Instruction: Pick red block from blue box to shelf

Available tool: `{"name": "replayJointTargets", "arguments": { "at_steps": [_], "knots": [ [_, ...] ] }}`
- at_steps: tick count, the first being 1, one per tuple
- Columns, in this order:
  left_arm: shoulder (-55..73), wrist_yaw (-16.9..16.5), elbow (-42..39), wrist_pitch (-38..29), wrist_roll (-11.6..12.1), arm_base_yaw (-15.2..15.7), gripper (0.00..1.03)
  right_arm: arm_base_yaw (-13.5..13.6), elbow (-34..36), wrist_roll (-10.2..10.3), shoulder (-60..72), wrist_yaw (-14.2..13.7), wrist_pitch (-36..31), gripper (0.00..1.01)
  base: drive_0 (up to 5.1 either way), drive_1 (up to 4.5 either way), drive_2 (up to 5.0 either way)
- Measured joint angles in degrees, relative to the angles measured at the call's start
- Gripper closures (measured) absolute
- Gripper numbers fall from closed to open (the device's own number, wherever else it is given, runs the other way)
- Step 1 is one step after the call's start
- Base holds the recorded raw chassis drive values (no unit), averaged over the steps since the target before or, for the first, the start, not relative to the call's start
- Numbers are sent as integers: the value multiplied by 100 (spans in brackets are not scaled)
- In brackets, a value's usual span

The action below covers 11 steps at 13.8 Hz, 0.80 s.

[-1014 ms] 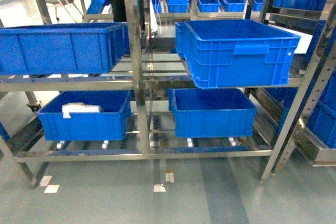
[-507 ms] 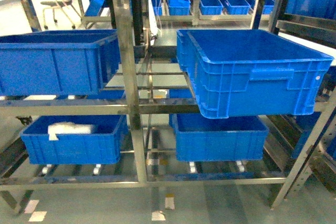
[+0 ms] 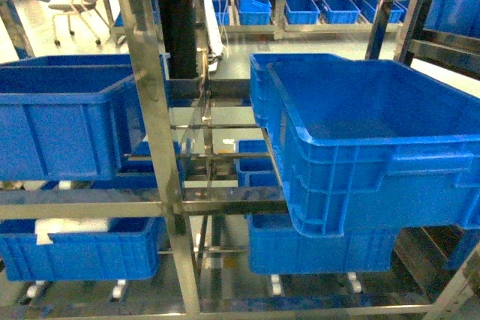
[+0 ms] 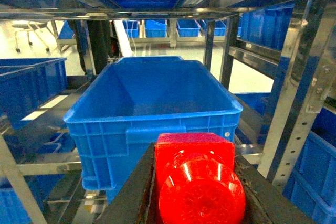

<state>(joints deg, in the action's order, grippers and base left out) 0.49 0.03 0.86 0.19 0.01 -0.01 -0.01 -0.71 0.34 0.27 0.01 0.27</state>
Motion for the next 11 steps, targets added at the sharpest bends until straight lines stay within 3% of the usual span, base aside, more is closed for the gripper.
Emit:
{"name": "replayJointTargets", "arguments": {
  "at_steps": [5,11],
  "knots": [
    [0,-9,0,2,2,0,5,0,0,0,0,0,15,73,3,434,-429],
    [0,0,0,4,2,0,5,0,0,0,0,2,-4,73,0,0,0]
  ]
}}
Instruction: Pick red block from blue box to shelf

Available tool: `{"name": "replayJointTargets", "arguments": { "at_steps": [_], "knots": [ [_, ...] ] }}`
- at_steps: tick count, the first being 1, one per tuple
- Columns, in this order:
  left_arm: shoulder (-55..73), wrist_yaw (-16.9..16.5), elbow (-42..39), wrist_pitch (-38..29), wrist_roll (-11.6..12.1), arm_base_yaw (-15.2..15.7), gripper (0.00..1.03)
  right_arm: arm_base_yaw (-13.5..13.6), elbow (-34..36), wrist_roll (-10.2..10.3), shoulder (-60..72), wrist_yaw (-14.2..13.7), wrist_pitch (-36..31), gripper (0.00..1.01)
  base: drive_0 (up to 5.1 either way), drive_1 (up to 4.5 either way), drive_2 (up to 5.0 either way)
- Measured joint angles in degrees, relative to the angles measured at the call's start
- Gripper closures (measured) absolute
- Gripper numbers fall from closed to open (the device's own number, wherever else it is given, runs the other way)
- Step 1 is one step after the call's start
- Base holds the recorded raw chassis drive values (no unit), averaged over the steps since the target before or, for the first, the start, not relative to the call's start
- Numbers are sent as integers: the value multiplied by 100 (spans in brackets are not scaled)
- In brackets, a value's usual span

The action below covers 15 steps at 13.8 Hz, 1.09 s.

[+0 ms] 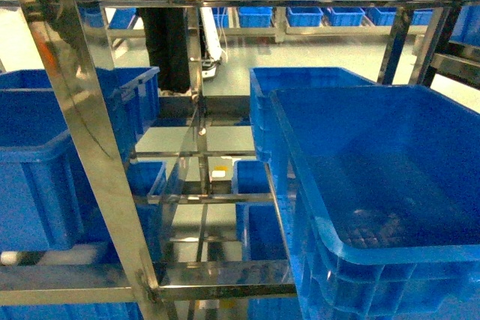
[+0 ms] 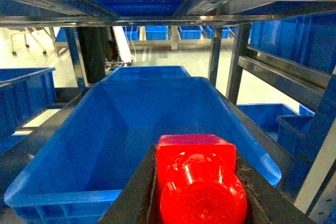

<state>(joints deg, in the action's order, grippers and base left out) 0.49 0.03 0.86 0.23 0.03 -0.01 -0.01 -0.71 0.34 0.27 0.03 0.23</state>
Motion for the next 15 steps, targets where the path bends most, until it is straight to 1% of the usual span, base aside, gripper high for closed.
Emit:
{"name": "replayJointTargets", "arguments": {
  "at_steps": [15],
  "knots": [
    [0,0,0,-2,-2,0,5,0,0,0,0,0,2,73,0,0,0]
  ]
}}
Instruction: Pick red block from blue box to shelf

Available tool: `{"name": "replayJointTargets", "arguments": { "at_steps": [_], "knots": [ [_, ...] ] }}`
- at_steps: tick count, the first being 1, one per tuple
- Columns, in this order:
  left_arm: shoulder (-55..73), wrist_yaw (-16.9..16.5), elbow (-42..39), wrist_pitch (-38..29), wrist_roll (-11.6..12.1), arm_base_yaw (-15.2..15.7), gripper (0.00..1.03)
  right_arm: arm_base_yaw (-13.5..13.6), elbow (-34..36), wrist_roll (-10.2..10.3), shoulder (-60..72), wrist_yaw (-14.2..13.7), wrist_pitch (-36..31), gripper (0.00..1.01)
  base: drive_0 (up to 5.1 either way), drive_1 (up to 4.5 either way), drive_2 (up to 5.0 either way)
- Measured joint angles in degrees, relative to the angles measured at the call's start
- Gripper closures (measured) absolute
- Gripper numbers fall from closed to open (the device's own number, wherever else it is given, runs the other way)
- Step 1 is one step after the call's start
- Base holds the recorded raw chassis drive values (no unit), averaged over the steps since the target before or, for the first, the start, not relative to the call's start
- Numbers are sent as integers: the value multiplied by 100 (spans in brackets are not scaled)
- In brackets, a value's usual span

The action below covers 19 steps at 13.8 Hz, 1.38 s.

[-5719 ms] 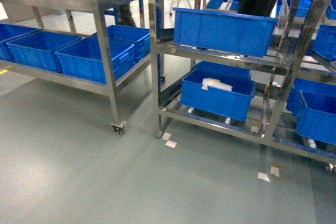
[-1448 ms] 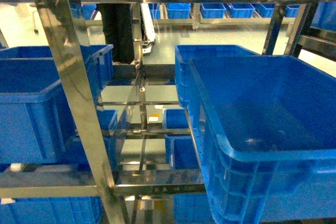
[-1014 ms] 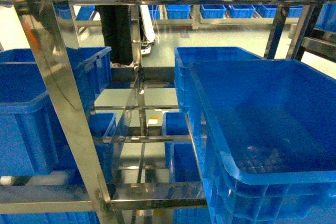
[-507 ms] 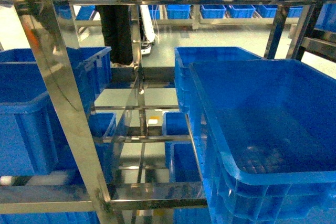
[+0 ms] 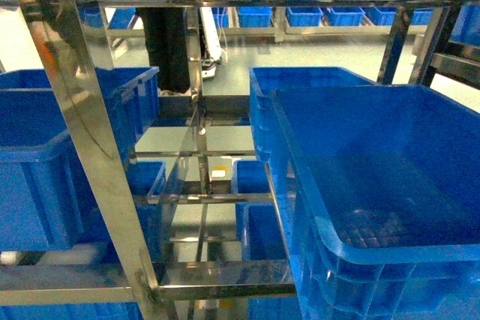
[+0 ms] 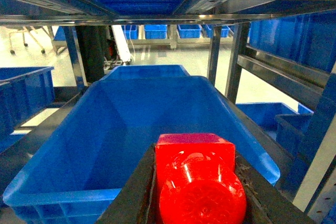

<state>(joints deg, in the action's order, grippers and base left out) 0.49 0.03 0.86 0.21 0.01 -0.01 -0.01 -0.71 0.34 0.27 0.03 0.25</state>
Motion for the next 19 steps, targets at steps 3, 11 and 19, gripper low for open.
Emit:
{"name": "replayJointTargets", "arguments": {
  "at_steps": [3,11,19],
  "knots": [
    [0,0,0,0,0,0,5,0,0,0,0,0,0,73,0,0,0],
    [0,0,0,0,0,0,5,0,0,0,0,0,0,73,0,0,0],
    [0,0,0,2,0,0,5,367,-1528,-98,5147,-164,-2046,73,0,0,0]
  ]
}}
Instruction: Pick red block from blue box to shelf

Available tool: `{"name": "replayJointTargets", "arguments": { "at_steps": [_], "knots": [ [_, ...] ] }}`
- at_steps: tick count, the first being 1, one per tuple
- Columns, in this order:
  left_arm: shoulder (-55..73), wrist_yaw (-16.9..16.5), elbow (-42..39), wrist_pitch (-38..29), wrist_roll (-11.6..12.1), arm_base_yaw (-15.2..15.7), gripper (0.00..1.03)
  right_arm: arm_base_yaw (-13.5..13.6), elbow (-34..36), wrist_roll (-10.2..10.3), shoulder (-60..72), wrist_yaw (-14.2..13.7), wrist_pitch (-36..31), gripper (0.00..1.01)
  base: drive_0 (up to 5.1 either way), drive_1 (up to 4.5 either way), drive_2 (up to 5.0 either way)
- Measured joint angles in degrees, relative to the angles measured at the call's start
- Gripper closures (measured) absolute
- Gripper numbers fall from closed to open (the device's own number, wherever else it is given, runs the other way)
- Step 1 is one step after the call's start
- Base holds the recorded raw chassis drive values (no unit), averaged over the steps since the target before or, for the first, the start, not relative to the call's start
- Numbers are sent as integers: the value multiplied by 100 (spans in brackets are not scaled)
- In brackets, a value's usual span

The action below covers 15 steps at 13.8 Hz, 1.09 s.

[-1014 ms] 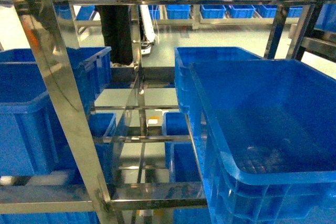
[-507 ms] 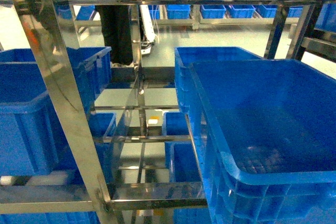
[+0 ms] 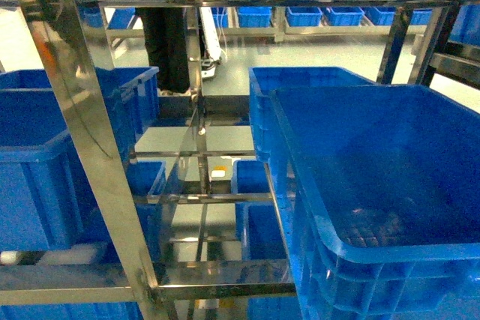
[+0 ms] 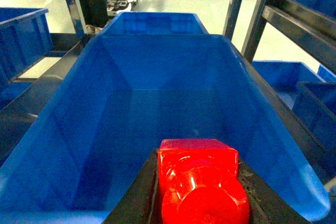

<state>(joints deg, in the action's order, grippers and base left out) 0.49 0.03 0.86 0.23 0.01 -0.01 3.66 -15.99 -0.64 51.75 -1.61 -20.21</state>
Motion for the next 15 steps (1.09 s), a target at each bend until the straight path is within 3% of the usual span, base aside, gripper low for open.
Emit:
{"name": "replayJointTargets", "arguments": {
  "at_steps": [5,6,8,9,11,12,13,14,15],
  "knots": [
    [0,0,0,0,0,0,5,129,-575,247,1390,81,-581,73,0,0,0],
    [0,0,0,-2,0,0,5,223,-1034,402,2256,94,-774,73,0,0,0],
    [0,0,0,0,0,0,5,350,-1644,450,3576,-15,-973,56,0,0,0],
    [0,0,0,0,0,0,5,402,-1572,444,3748,-304,-968,43,0,0,0],
    [0,0,0,-2,0,0,5,616,-796,291,2791,-632,-1744,22,0,0,0],
    [0,0,0,-2,0,0,5,931,-188,223,1899,-876,-2664,16,0,0,0],
    [0,0,0,0,0,0,5,1012,450,151,1298,-994,-3506,30,0,0,0],
    [0,17,0,-2,0,0,5,811,809,138,1294,-997,-3904,41,0,0,0],
    [0,2,0,-4,0,-7,5,649,1075,116,1276,-946,-3620,54,0,0,0]
  ]
}}
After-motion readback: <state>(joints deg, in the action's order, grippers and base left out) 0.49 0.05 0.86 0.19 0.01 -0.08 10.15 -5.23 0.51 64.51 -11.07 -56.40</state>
